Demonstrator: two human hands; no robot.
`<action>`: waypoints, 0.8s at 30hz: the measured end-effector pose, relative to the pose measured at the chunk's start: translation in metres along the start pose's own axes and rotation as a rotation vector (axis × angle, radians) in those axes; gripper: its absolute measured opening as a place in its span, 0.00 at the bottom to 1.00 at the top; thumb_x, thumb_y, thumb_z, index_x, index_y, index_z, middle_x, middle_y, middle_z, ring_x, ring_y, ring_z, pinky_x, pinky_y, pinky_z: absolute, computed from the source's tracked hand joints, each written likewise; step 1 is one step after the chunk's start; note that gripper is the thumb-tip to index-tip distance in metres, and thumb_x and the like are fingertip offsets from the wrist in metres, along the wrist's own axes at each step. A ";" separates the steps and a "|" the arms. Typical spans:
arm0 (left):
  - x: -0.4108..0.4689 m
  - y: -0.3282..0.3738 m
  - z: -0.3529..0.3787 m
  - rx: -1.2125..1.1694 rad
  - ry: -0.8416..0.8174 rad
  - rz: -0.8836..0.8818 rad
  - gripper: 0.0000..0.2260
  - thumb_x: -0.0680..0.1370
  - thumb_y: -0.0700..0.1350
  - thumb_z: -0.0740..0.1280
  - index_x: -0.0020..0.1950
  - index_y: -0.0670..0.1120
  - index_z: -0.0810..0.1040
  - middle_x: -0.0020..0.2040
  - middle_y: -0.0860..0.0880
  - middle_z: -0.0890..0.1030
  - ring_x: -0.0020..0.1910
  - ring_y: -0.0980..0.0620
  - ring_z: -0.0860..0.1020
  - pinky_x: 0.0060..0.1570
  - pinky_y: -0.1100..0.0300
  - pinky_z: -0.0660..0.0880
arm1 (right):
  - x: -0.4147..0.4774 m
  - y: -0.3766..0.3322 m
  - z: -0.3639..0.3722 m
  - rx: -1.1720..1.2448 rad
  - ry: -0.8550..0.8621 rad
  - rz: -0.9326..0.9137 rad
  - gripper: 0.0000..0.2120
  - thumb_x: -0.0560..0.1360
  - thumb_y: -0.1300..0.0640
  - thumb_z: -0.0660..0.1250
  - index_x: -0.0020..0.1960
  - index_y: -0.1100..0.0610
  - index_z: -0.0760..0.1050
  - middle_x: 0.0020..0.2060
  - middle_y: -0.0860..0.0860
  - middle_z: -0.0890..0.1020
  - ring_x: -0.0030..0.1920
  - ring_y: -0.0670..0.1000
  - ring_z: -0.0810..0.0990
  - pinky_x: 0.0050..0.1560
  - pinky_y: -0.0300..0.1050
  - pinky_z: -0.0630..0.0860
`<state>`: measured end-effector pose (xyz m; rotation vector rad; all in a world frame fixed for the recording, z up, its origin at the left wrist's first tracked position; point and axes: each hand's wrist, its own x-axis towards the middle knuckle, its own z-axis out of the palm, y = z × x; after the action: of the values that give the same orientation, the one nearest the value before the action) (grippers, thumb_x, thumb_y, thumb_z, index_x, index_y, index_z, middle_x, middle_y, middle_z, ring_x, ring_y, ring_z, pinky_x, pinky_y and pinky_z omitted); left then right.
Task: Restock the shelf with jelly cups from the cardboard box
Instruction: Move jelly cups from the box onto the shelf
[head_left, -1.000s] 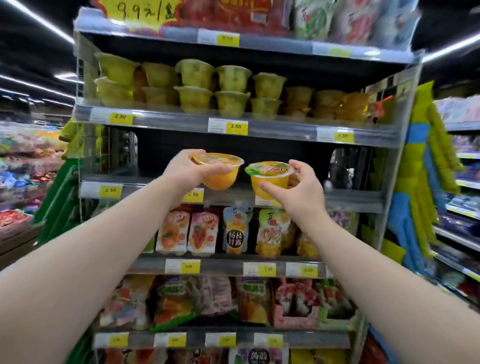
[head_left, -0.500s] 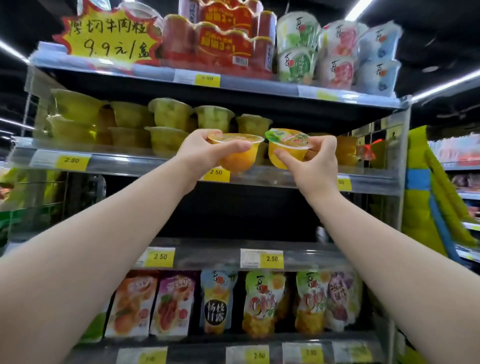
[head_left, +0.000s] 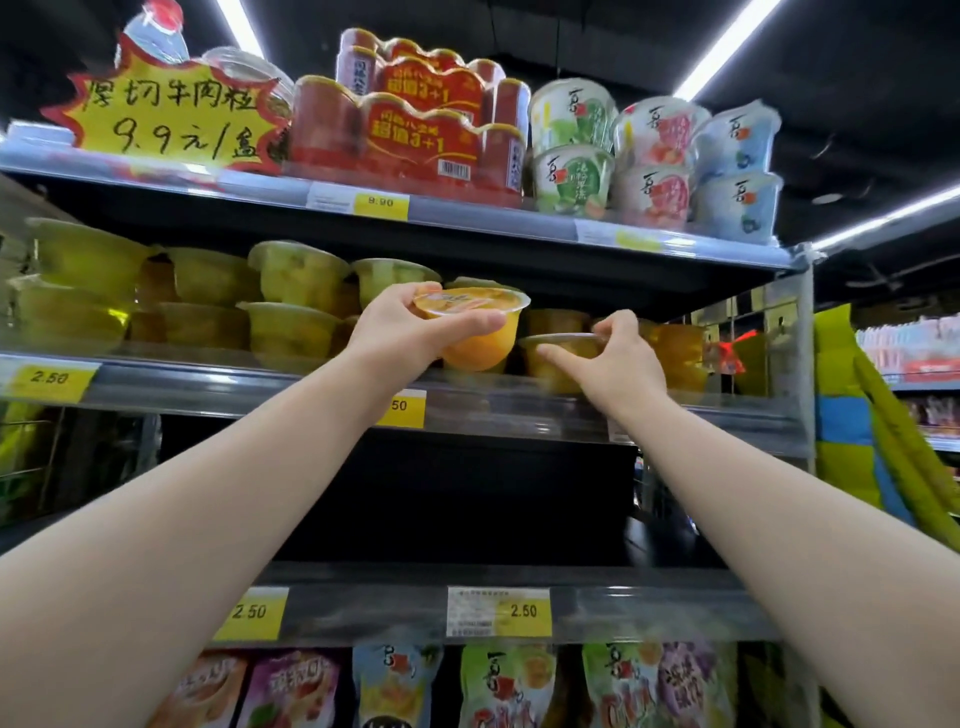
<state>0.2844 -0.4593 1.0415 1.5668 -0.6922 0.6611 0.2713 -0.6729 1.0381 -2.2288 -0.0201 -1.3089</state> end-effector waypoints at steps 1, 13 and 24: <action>0.002 0.000 0.002 0.002 0.008 -0.003 0.41 0.60 0.62 0.78 0.69 0.49 0.70 0.59 0.51 0.78 0.57 0.51 0.77 0.55 0.57 0.77 | 0.001 0.000 -0.001 -0.003 -0.003 -0.001 0.31 0.70 0.37 0.69 0.62 0.55 0.63 0.50 0.49 0.72 0.48 0.50 0.73 0.43 0.43 0.69; 0.017 0.019 0.040 -0.100 -0.041 -0.027 0.45 0.53 0.65 0.77 0.66 0.48 0.74 0.57 0.50 0.79 0.55 0.52 0.79 0.55 0.55 0.78 | 0.001 0.015 -0.030 0.009 0.105 -0.191 0.29 0.73 0.35 0.64 0.64 0.54 0.68 0.47 0.46 0.76 0.46 0.47 0.75 0.35 0.34 0.67; 0.026 0.038 0.074 -0.234 -0.301 0.055 0.30 0.66 0.62 0.70 0.57 0.41 0.79 0.50 0.45 0.84 0.51 0.53 0.82 0.51 0.61 0.78 | 0.006 0.008 -0.035 0.465 0.043 -0.184 0.31 0.66 0.43 0.77 0.64 0.54 0.73 0.52 0.46 0.81 0.51 0.43 0.80 0.49 0.36 0.78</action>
<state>0.2746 -0.5376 1.0780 1.4457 -1.0030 0.3700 0.2487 -0.6977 1.0526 -1.8333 -0.4745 -1.2885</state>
